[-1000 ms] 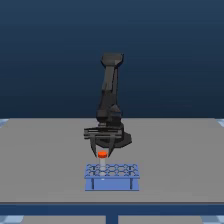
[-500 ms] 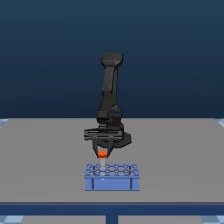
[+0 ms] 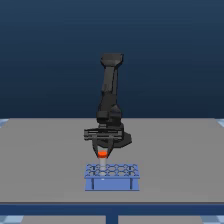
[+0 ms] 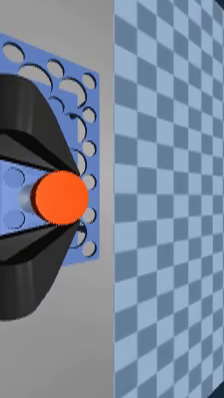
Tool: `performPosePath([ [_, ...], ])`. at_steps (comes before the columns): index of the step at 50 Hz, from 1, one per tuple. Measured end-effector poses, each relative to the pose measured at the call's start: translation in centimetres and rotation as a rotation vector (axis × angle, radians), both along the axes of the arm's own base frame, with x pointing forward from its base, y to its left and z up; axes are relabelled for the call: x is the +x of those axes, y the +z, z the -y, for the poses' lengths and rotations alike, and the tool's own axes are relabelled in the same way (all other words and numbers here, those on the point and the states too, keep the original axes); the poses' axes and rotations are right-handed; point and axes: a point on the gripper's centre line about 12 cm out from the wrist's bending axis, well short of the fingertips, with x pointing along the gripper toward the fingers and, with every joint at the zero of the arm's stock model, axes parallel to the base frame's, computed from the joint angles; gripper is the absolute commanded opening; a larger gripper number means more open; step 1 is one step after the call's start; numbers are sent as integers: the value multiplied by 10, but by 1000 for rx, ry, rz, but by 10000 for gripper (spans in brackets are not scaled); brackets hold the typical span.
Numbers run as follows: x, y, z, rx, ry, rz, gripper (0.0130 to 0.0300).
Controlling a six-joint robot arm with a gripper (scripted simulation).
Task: Pick up the centrifuge tube on the rack
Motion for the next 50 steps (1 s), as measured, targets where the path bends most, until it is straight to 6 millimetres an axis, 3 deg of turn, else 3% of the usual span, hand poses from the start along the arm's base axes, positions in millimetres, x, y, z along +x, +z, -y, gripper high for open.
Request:
performPosePath([
  [50,0,32,-1,-13,16,6,130],
])
